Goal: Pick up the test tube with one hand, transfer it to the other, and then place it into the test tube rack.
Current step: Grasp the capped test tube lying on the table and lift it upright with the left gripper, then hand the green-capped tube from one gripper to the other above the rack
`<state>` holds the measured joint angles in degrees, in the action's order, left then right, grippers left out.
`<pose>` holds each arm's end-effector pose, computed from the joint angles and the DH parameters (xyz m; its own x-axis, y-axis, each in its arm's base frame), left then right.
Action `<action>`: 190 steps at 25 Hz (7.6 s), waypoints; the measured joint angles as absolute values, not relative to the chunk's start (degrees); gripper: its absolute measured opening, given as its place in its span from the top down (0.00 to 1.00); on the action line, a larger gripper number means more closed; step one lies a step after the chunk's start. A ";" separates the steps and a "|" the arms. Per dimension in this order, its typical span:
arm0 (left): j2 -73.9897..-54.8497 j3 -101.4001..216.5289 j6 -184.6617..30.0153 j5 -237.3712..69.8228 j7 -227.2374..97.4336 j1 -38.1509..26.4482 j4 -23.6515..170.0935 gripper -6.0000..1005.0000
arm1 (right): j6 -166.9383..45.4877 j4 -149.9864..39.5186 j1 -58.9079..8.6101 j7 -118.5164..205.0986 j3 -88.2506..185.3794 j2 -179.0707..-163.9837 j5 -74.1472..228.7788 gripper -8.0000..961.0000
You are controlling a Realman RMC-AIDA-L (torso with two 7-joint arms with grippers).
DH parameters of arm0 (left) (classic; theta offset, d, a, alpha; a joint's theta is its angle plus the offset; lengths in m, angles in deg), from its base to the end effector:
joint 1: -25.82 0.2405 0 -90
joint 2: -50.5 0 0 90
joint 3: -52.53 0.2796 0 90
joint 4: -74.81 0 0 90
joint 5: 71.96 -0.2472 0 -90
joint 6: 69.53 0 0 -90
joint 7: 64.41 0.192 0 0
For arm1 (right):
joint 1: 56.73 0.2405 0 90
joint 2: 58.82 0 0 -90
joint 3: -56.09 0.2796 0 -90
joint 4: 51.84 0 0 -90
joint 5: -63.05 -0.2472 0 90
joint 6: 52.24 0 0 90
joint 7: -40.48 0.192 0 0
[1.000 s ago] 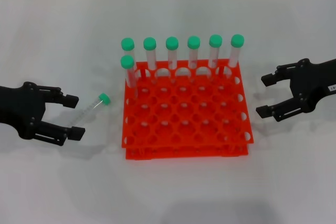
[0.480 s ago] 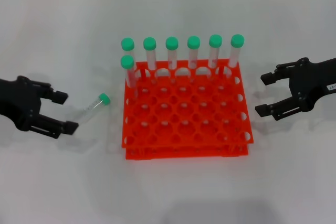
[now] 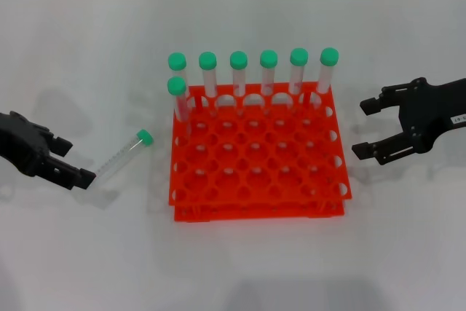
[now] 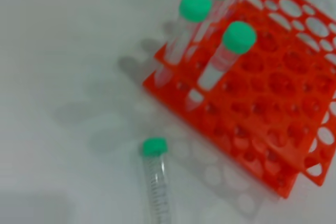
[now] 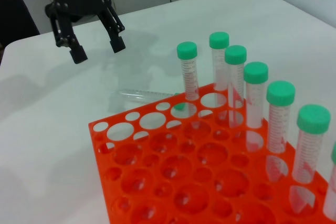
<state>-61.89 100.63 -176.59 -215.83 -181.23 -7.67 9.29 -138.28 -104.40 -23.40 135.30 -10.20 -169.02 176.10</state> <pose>-0.2929 0.3806 0.0473 0.7521 0.6475 -0.1228 0.6199 -0.7583 -0.2016 0.2422 0.4208 -0.0219 0.9610 -0.2385 -0.1397 -0.2583 -0.9549 -0.1465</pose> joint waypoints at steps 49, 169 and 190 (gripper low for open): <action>-66.30 111.91 -160.63 -228.17 -197.15 -13.10 18.84 0.42 | -137.62 -104.02 -23.16 133.55 -10.62 -169.82 176.39 0.09; -63.86 105.85 -153.11 -188.43 -144.36 -16.93 41.77 0.80 | -136.40 -102.20 -25.69 130.27 -5.92 -174.10 166.63 0.09; -64.72 106.25 -151.67 -188.35 -143.30 -17.51 41.59 0.80 | -135.06 -72.81 -21.38 107.69 -6.33 -174.87 137.09 0.09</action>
<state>-64.72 106.25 -151.67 -188.35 -143.30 -17.51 41.59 -135.06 -72.81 -21.38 107.69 -6.33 -174.87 137.09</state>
